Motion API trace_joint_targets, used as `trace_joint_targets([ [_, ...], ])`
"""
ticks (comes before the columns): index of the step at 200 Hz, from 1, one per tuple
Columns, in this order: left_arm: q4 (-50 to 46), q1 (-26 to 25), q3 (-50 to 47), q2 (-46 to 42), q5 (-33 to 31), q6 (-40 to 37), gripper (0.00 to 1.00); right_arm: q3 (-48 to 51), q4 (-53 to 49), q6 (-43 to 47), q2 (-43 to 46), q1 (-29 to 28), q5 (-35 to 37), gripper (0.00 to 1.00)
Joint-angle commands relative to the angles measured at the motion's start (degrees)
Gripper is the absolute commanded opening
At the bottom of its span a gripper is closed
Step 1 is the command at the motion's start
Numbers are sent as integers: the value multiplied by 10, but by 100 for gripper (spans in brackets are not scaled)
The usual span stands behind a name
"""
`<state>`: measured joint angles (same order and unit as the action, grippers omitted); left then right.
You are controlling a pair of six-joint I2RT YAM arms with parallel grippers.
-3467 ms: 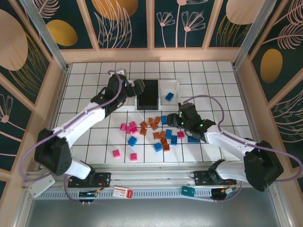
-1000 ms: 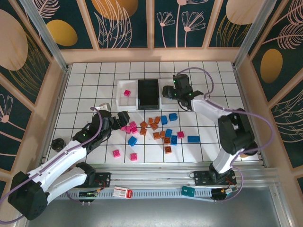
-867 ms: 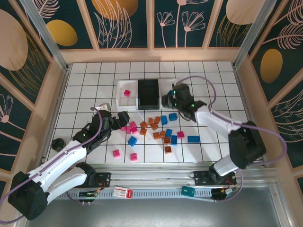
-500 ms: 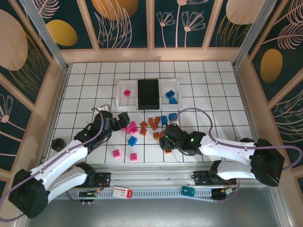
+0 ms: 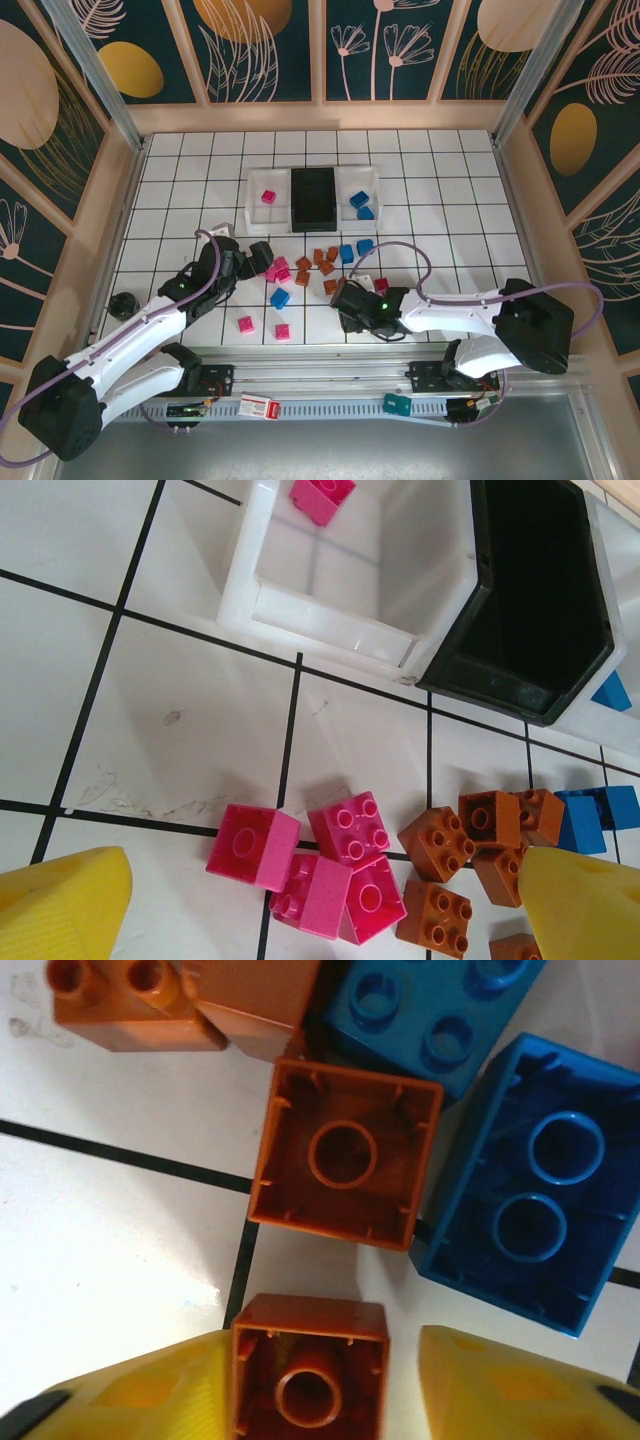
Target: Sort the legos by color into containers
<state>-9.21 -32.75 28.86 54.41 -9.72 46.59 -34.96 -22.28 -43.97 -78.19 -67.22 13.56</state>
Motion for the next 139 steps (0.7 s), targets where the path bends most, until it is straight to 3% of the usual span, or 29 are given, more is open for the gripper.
trace_joint_targets([
  [1,-2,-1,-10,-11,-10,0,99,-4,12,-1,-7,2,8,42],
  [39,-4,0,-10,-11,-10,-1,99,-11,16,13,27,2,-3,26],
  [67,-7,-1,-7,-11,-12,0,99,-56,15,59,72,8,-4,23],
  [82,-8,-1,-6,-12,-13,1,99,-100,26,111,73,41,-11,23],
  [108,-7,-1,-5,-11,-4,4,99,-191,88,195,12,122,-47,22],
  [139,-15,-1,-4,-11,1,8,99,-330,129,255,-141,203,-62,22],
])
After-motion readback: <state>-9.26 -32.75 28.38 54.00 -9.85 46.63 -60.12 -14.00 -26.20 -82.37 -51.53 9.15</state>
